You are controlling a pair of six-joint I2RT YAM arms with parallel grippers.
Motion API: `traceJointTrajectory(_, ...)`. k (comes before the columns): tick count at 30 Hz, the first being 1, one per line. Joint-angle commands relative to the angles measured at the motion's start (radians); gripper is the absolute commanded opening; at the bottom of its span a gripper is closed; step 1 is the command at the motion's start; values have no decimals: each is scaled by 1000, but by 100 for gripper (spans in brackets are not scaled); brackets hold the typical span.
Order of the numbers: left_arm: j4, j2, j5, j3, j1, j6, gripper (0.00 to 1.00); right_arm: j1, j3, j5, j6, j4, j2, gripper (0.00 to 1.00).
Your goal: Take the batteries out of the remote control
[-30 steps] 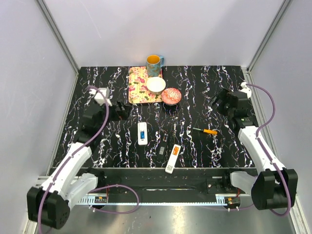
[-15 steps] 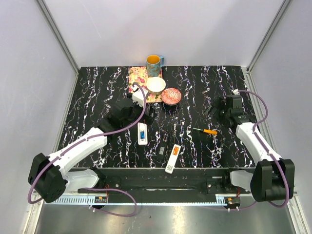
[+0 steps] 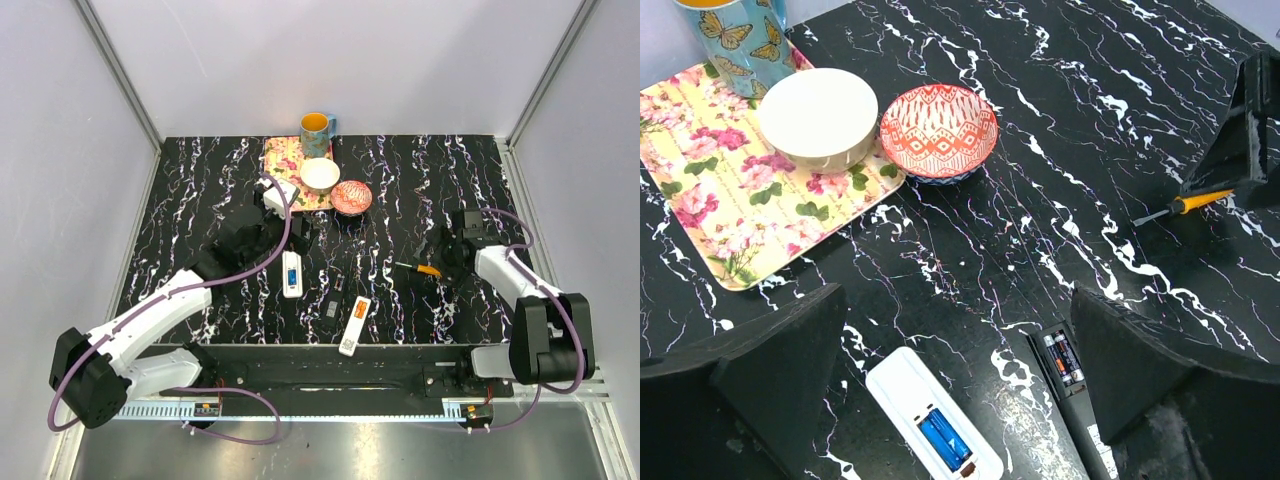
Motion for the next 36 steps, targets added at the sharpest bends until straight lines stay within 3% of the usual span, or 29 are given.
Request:
traceJointTrajectory(1,57,-27,-6,-14,-4,5,99,-14,-31,0,67,5,40,100)
traceJointTrajectory(6,46,-45,-19,-18,-4,9,99,-31,-38,30,76,56,93,98)
traceJointTrajectory(10,55,-55,-40,-31,-4,-5,99,-35,-13,36,61,111,162,88)
traceJointTrajectory(15,66,-78,-46,-49,-4,-8,99,-35,62,93,9,113,246,87)
traceJointTrajectory(16,67,-81,-46,-52,-4,-8,99,-35,88,92,-14,116,277,83)
traceJointTrajectory(17,69,-84,-48,-57,-4,-8,99,-35,103,96,-26,116,294,64)
traceJointTrajectory(22,96,-104,-69,-78,-4,-20,99,-31,227,76,-95,61,441,41)
traceJointTrajectory(24,113,-114,-69,-89,-4,-25,99,-31,245,61,-108,50,455,36)
traceJointTrajectory(28,119,-121,-51,-92,-5,-29,99,-25,260,27,-127,45,464,31)
traceJointTrajectory(36,106,-121,-39,-81,-4,-35,99,-2,292,-8,-187,-45,487,35)
